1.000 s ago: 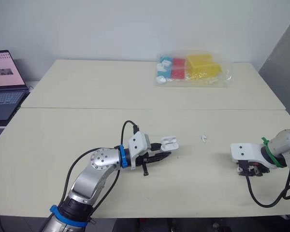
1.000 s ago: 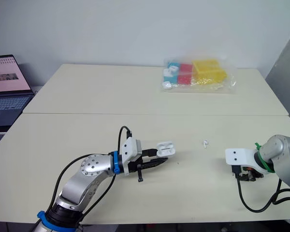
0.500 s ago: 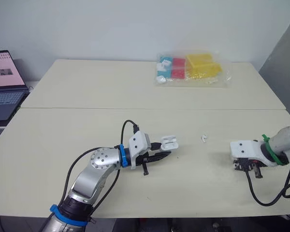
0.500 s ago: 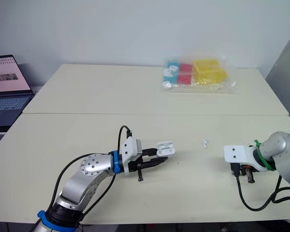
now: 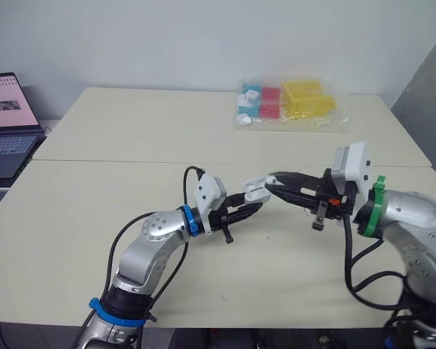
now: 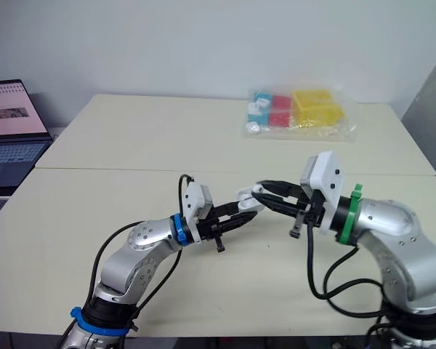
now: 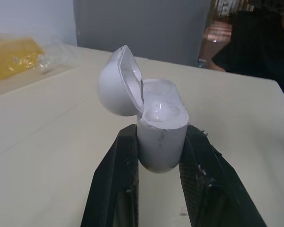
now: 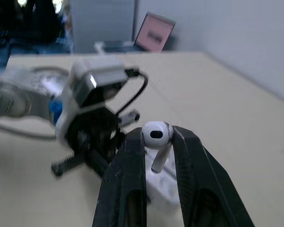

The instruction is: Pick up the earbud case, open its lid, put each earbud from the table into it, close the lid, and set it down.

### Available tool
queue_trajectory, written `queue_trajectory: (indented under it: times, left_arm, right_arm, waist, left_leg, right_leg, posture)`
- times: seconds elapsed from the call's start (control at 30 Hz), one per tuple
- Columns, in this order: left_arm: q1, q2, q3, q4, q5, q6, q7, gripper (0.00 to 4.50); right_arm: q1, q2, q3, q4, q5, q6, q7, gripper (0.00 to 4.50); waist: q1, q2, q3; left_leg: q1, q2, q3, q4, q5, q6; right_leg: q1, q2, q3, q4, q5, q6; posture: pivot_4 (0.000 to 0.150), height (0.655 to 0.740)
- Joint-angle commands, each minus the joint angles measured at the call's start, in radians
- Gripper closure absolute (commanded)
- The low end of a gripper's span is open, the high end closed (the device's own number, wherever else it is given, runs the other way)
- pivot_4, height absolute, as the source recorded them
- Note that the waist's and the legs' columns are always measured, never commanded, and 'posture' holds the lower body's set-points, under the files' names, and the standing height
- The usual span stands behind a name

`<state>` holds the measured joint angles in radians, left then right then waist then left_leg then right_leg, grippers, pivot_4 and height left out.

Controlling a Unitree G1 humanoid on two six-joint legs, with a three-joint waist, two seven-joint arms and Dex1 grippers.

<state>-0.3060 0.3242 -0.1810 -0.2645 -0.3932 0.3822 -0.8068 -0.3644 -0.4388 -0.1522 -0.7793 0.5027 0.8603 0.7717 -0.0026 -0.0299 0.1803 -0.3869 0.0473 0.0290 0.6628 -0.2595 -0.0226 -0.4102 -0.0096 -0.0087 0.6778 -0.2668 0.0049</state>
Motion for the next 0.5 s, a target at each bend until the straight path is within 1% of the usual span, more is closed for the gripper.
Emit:
queue_trajectory:
  times: [0.03,0.07,0.23,0.5]
  left_arm:
    - [-0.017,-0.009,0.029,-0.030,-0.028,0.002,0.016,3.71]
    - [-0.019,-0.010,0.032,-0.029,-0.032,0.004,0.019,3.71]
    - [-0.037,-0.007,0.039,-0.013,-0.032,-0.004,0.012,3.71]
    - [-0.048,-0.010,0.041,-0.012,-0.042,0.001,0.011,3.71]
  right_arm:
    - [0.003,0.060,0.015,-0.026,-0.006,-0.039,-0.136,4.06]
    - [0.006,0.078,0.019,-0.022,-0.010,-0.050,-0.165,4.06]
    - [0.048,0.072,0.097,0.016,-0.066,-0.138,-0.203,4.06]
    - [0.083,0.043,0.163,0.084,-0.141,-0.279,-0.220,4.06]
  waist:
    - [0.000,0.000,0.000]
    - [0.000,0.000,0.000]
    - [0.000,0.000,0.000]
    - [-0.001,0.000,0.000]
  left_leg:
    - [0.000,0.000,0.000,0.000,0.000,0.000]
    - [0.000,0.000,0.000,0.000,0.000,0.000]
    - [0.000,-0.001,0.000,0.000,0.000,0.000]
    - [0.000,-0.001,0.000,0.000,0.000,0.000]
  right_leg:
    - [0.000,0.000,0.000,0.000,0.000,0.000]
    - [0.000,-0.001,0.000,0.000,0.000,0.000]
    - [0.000,0.000,-0.001,0.000,0.000,0.000]
    - [0.000,0.001,0.000,0.000,0.000,0.000]
  posture:
    - [0.150,0.7378]
    - [0.150,0.7378]
    - [0.150,0.7378]
    - [0.150,0.7378]
